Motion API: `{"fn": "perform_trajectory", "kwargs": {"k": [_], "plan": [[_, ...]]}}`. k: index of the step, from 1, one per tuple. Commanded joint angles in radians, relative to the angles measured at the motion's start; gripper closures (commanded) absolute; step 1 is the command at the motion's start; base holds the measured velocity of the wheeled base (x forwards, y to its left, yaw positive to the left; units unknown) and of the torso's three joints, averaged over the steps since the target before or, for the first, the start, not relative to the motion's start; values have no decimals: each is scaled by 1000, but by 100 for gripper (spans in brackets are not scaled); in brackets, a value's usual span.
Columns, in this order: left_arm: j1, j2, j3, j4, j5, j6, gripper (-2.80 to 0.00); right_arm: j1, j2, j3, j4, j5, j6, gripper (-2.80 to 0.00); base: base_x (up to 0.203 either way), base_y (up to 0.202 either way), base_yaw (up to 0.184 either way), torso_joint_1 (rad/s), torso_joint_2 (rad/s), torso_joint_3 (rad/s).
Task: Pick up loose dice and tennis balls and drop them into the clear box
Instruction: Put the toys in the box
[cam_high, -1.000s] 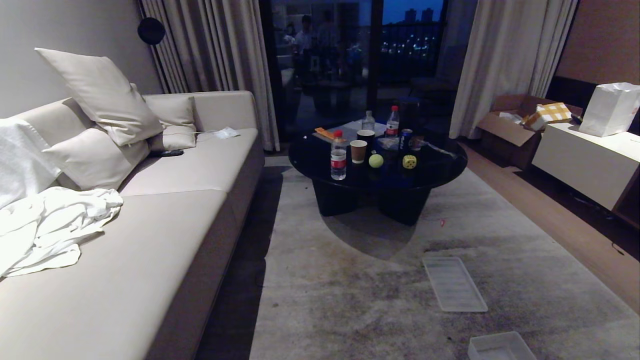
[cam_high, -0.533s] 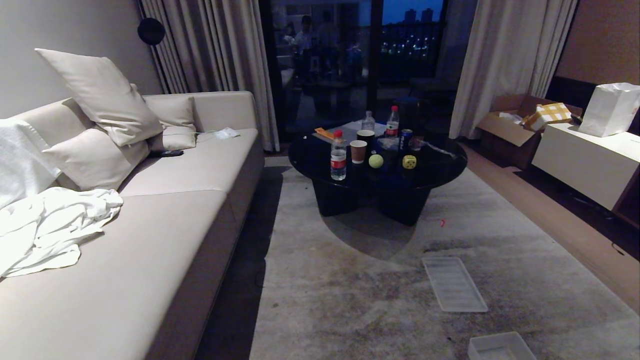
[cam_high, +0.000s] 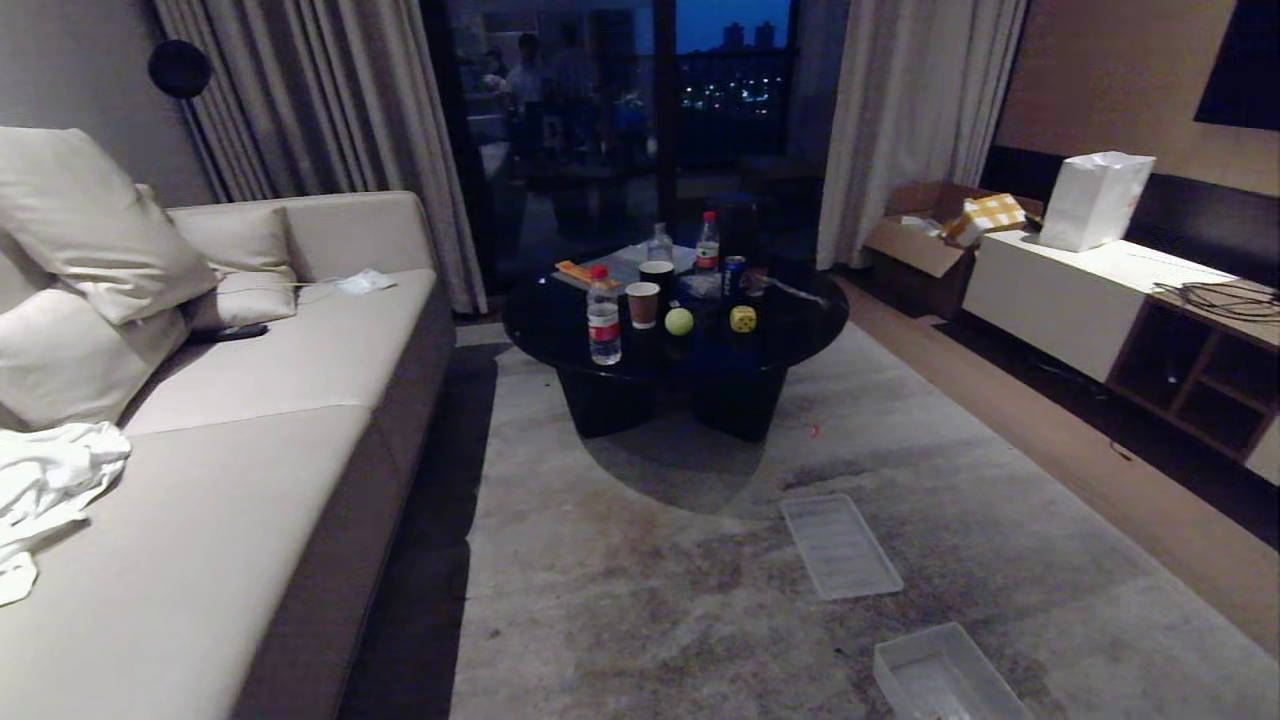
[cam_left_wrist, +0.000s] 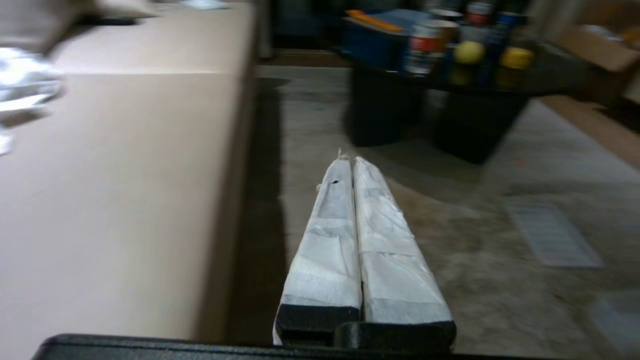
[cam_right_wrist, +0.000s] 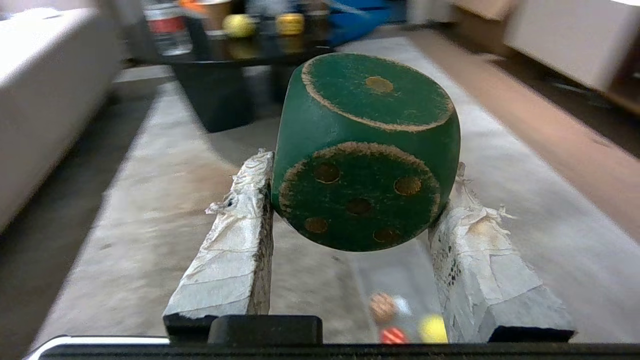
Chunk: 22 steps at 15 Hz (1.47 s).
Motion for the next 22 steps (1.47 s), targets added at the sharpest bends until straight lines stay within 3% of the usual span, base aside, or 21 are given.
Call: {"fn": "perform_trajectory", "kwargs": {"k": [1,10,22], "plan": [[0,1,0,-1,1,-2,0,1,1,9,0,2,0,0,-2,9,-159,0,8,5],[0,0,0,-1,0,0,0,1,1,9,0,2,0,0,-1,9,-144,2,1,3],[0,1,0,-1,0,3,0,0,1,9,0,2,0,0,0,0,0,1,1,-62]]}}
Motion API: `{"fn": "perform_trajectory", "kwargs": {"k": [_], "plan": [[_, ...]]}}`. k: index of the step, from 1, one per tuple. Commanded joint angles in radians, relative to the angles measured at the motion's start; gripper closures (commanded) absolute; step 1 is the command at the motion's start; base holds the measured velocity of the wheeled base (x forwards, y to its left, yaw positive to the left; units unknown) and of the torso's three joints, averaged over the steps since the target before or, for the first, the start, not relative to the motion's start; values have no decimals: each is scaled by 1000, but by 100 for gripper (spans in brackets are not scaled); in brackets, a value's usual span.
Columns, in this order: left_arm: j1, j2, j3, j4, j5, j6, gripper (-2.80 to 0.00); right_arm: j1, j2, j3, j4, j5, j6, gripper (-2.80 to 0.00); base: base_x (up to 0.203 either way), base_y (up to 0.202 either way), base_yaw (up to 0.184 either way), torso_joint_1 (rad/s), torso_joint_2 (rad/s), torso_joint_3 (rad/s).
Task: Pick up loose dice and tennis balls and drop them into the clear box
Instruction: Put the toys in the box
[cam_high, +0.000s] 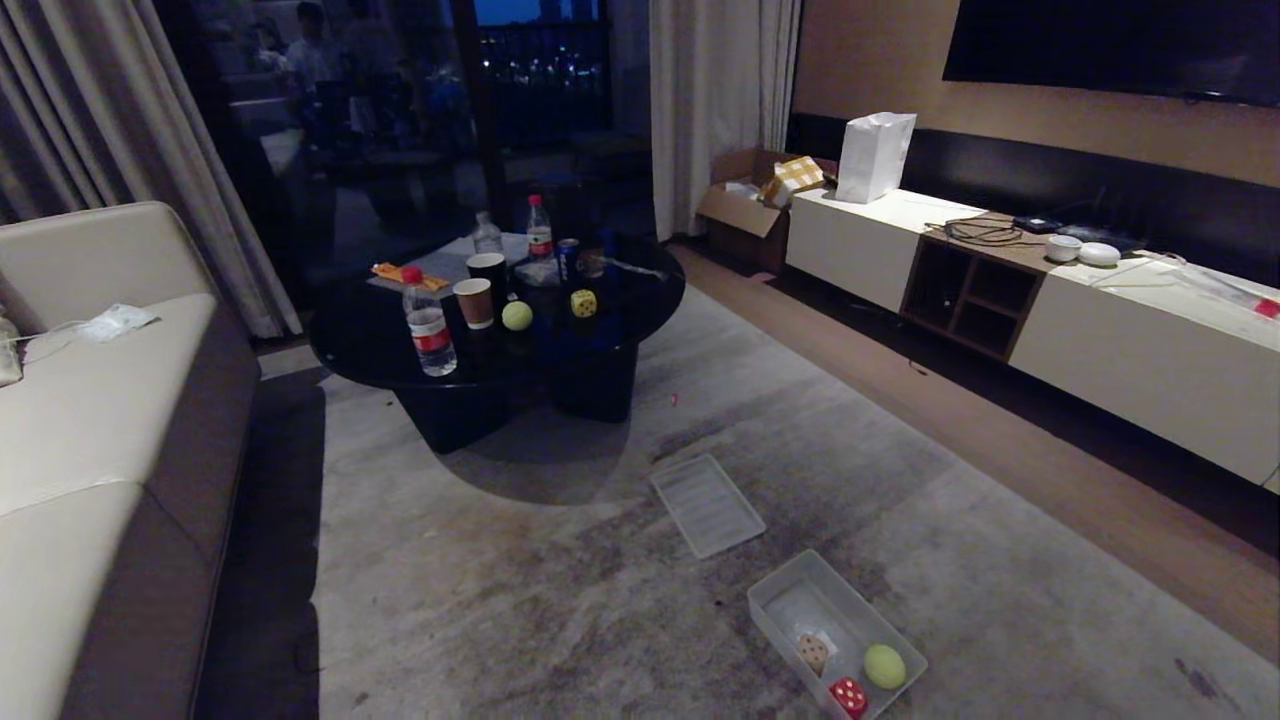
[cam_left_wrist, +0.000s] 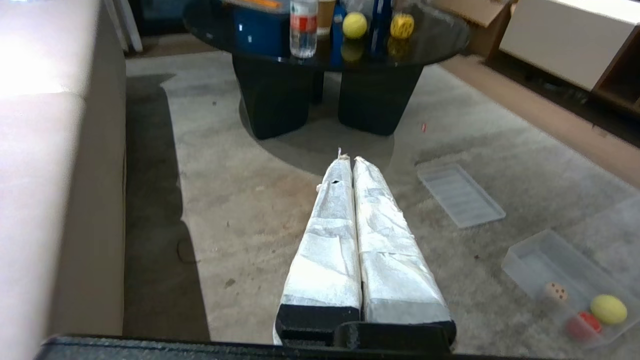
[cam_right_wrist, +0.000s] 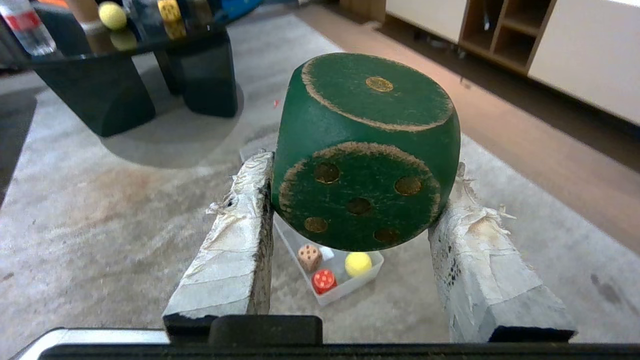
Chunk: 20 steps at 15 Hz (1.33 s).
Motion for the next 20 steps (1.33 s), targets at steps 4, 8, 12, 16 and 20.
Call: {"fn": "perform_trajectory", "kwargs": {"k": [4,8,12,16,20], "plan": [[0,1,0,1,0,-1,0,0,1,9,0,1,-1,0,0,0,0,3,4,-195],[0,1,0,1,0,2,0,0,1,9,0,1,-1,0,0,0,0,1,1,-195],[0,1,0,1,0,4,0,-1,1,9,0,-1,-1,0,0,0,0,3,2,-196],[0,1,0,1,0,2,0,0,1,9,0,1,-1,0,0,0,0,-1,4,-196],[0,1,0,1,0,2,0,0,1,9,0,1,1,0,0,0,0,3,2,-195]]}}
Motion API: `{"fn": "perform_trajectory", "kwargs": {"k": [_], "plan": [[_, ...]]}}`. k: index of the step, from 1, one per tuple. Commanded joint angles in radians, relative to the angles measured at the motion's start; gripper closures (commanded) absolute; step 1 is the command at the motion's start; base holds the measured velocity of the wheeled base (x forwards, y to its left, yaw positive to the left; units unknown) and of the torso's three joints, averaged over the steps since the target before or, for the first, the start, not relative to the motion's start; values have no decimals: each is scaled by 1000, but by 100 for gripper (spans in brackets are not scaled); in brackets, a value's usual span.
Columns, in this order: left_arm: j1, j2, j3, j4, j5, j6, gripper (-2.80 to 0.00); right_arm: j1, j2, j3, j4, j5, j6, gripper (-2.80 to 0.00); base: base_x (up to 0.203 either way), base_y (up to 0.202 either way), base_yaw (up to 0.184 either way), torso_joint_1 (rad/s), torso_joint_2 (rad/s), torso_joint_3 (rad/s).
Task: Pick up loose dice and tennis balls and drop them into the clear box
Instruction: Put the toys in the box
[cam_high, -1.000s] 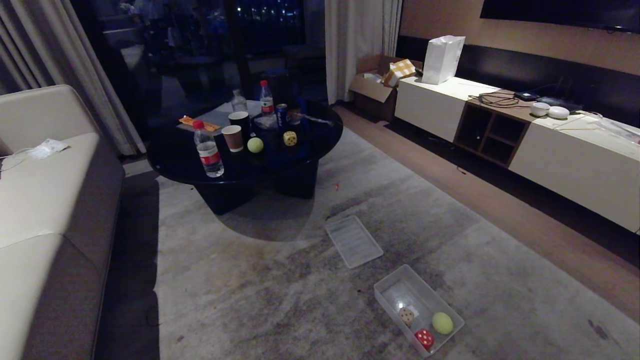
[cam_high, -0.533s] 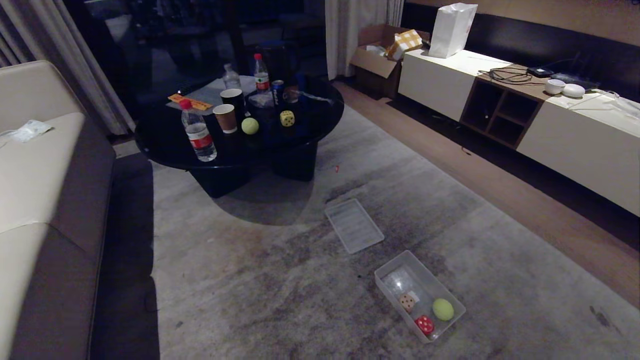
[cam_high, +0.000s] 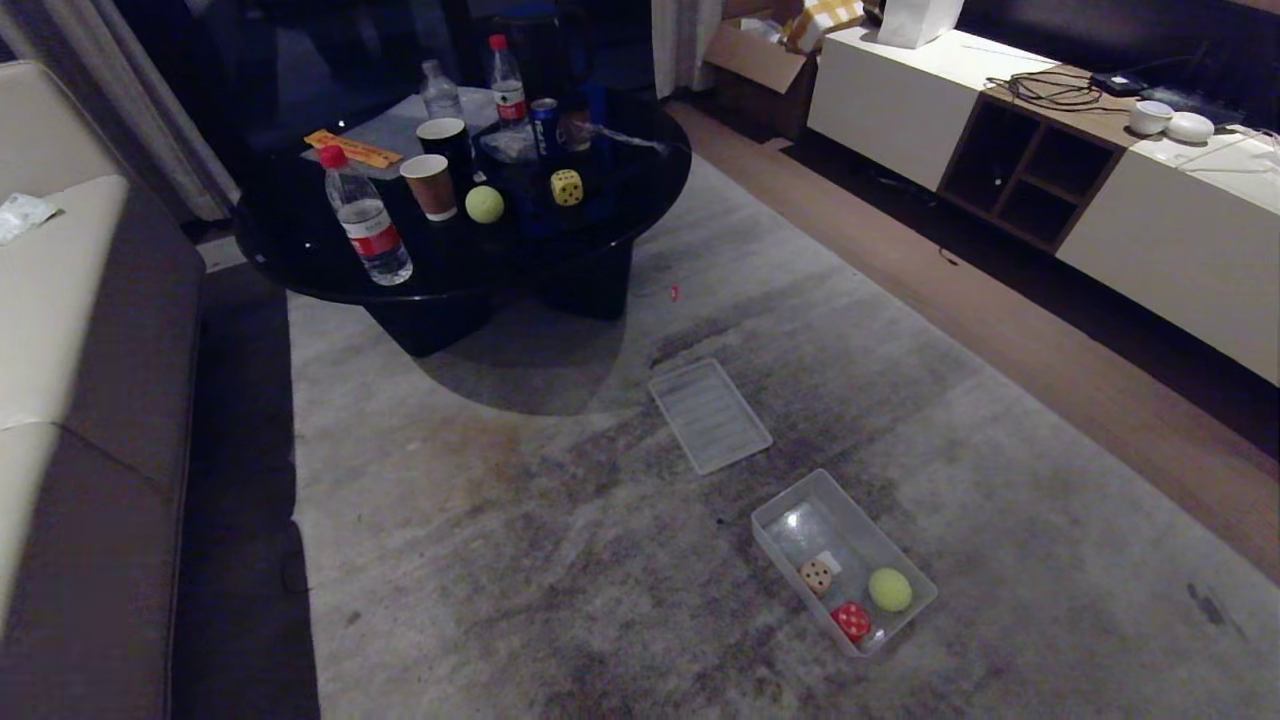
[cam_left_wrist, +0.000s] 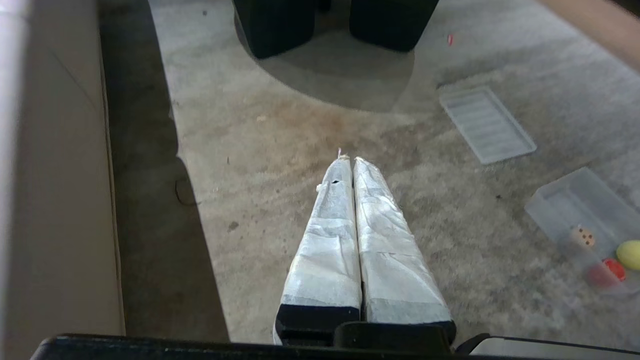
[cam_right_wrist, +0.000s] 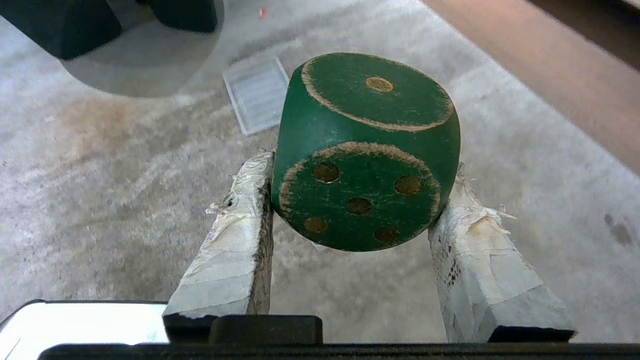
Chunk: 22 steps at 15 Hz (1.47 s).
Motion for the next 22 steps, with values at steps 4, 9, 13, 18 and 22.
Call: {"fn": "perform_trajectory", "kwargs": {"k": [4,9,13,18,22], "plan": [[0,1,0,0,1,-1,0,1,1,9,-1,1,0,0,0,0,0,4,0,-200],[0,1,0,0,1,1,0,1,1,9,-1,1,-1,0,0,0,0,1,1,-198],[0,1,1,0,1,1,0,1,1,9,-1,-1,-1,0,0,0,0,2,2,-195],[0,1,0,0,1,1,0,1,1,9,-1,1,-1,0,0,0,0,-2,3,-193],[0,1,0,0,1,0,0,0,1,9,-1,0,0,0,0,0,0,4,6,-198]]}}
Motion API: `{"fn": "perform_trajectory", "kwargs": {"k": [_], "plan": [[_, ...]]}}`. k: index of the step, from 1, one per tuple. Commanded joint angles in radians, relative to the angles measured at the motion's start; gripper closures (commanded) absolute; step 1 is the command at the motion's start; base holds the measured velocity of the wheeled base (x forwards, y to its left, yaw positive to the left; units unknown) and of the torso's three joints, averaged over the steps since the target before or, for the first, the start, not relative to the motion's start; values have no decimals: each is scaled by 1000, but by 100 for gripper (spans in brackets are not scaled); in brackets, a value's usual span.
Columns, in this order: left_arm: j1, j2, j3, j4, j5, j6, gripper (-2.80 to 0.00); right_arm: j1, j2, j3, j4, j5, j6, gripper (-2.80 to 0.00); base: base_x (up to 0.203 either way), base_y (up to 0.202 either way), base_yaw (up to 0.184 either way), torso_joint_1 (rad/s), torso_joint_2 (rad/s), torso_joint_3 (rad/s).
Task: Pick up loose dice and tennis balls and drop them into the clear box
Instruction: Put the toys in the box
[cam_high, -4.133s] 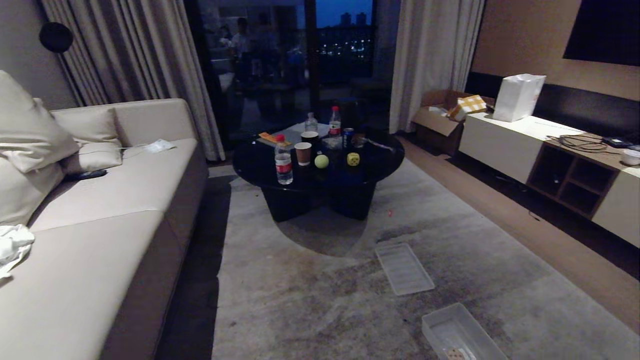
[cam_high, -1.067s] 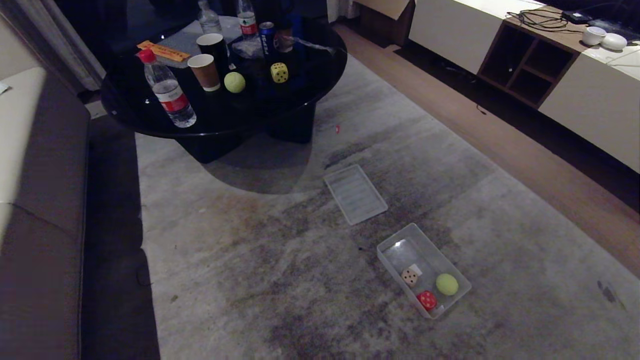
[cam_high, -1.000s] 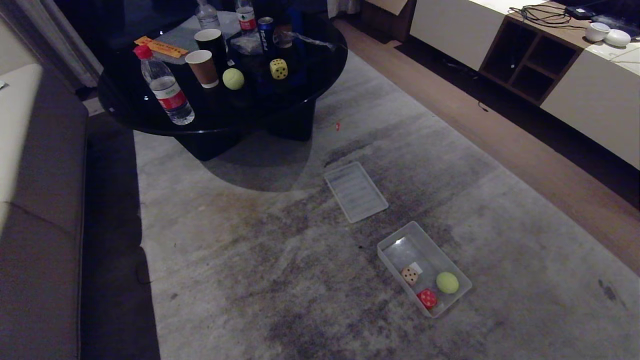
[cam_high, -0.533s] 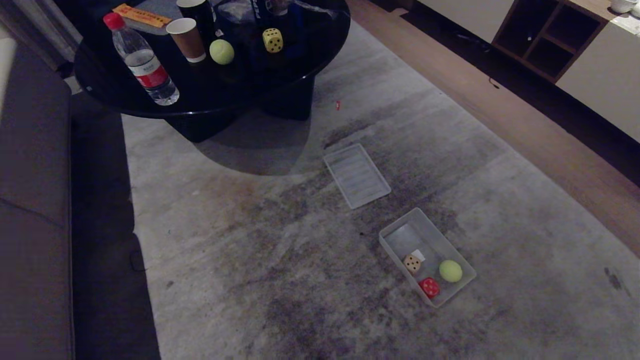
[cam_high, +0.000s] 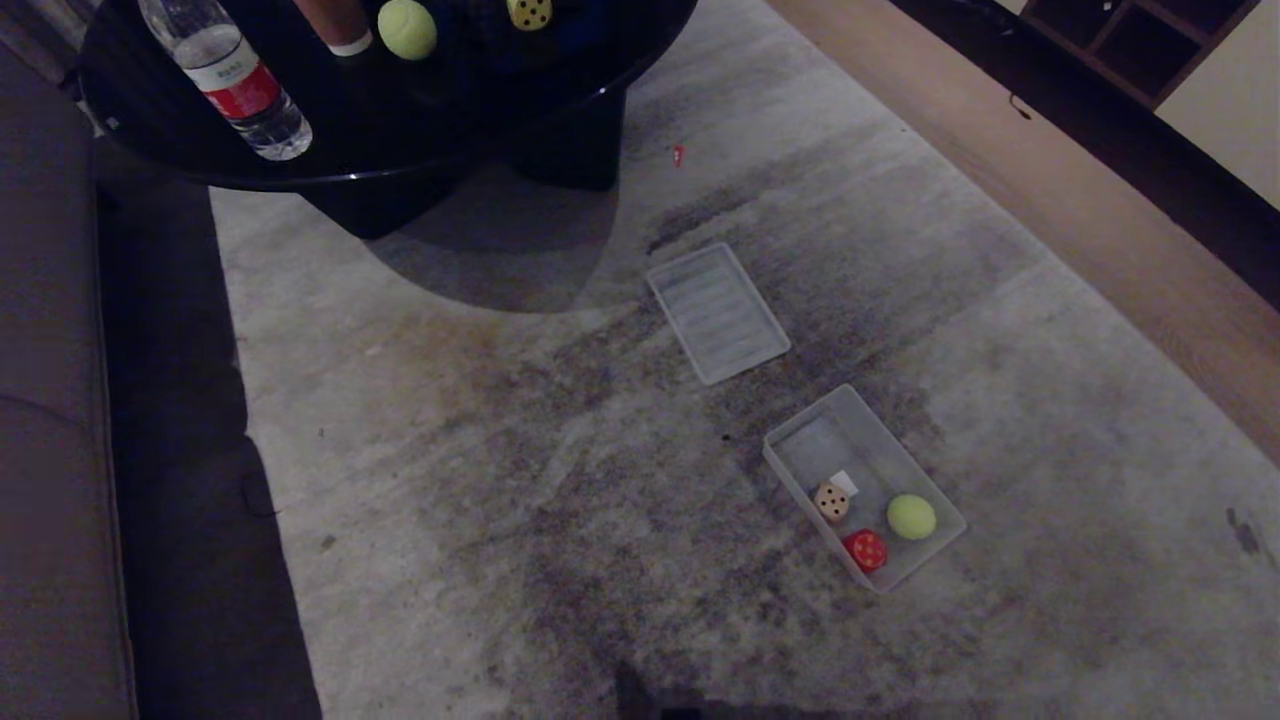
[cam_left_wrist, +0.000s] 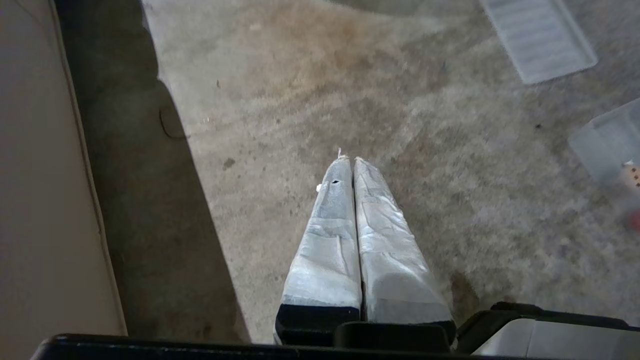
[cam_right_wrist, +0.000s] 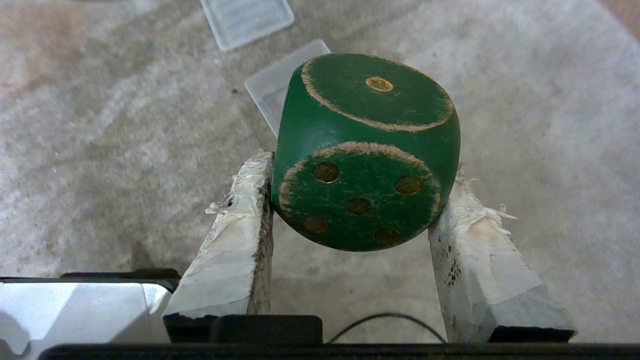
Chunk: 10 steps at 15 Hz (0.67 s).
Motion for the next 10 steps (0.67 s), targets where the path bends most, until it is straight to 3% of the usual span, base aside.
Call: {"fn": "perform_trajectory", "kwargs": {"k": [1,10], "plan": [[0,1,0,0,1,-1,0,1,1,9,0,1,1,0,0,0,0,5,5,-198],[0,1,0,0,0,0,0,1,1,9,0,0,0,0,0,0,0,2,1,-199]]}}
